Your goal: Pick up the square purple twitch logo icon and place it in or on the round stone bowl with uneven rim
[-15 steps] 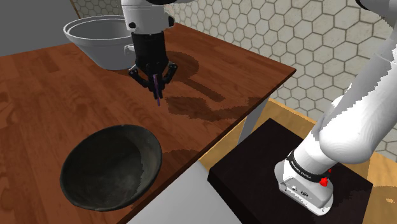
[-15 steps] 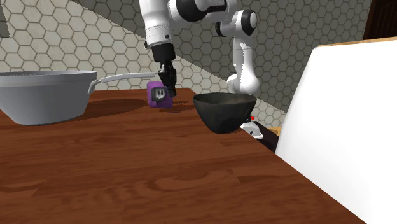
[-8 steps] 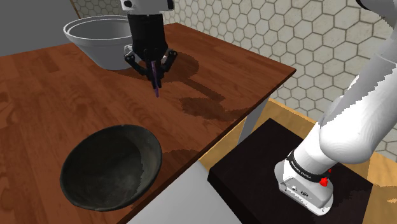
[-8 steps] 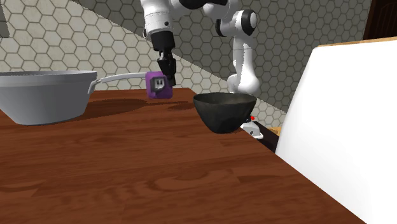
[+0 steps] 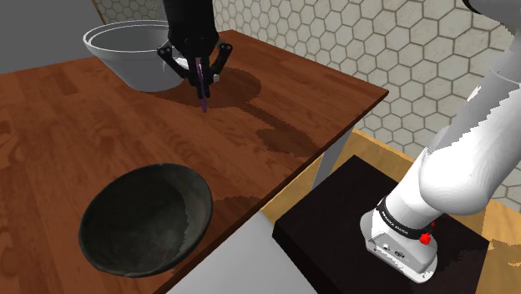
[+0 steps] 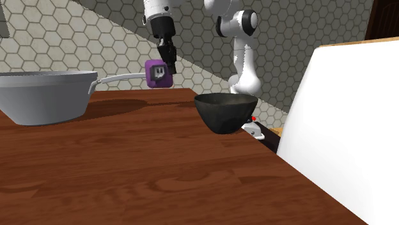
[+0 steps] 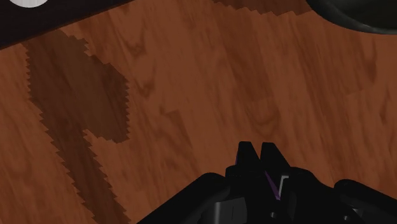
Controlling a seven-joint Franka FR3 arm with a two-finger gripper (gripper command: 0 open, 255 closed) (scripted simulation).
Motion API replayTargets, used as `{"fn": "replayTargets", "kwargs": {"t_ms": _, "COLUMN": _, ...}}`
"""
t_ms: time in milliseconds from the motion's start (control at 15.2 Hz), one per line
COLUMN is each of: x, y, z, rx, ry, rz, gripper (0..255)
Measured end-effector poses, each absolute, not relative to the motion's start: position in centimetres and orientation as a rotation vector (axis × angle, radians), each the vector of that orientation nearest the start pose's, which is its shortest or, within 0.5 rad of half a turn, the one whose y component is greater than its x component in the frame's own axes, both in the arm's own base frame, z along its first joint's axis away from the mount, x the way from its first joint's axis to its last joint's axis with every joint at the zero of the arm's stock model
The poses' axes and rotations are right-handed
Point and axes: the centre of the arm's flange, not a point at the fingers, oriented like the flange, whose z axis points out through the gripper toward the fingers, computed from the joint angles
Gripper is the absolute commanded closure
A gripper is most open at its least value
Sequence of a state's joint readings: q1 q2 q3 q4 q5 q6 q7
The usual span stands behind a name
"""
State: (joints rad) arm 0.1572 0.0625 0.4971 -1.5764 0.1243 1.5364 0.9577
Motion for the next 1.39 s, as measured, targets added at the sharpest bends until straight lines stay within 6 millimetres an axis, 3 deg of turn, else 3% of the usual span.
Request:
{"fn": "replayTargets", "kwargs": {"t_ms": 792, "x": 44.6, "y": 35.0, "z": 65.0, "rx": -3.056, "ry": 0.469, "rz": 0.275, "gripper": 255}}
{"fn": "replayTargets", "kwargs": {"t_ms": 1056, "x": 41.7, "y": 37.6, "z": 65.7, "rx": -3.056, "ry": 0.468, "rz": 0.275, "gripper": 255}}
{"fn": "replayTargets", "kwargs": {"t_ms": 1386, "x": 37.3, "y": 42.7, "z": 66.1, "rx": -3.056, "ry": 0.466, "rz": 0.275, "gripper": 255}}
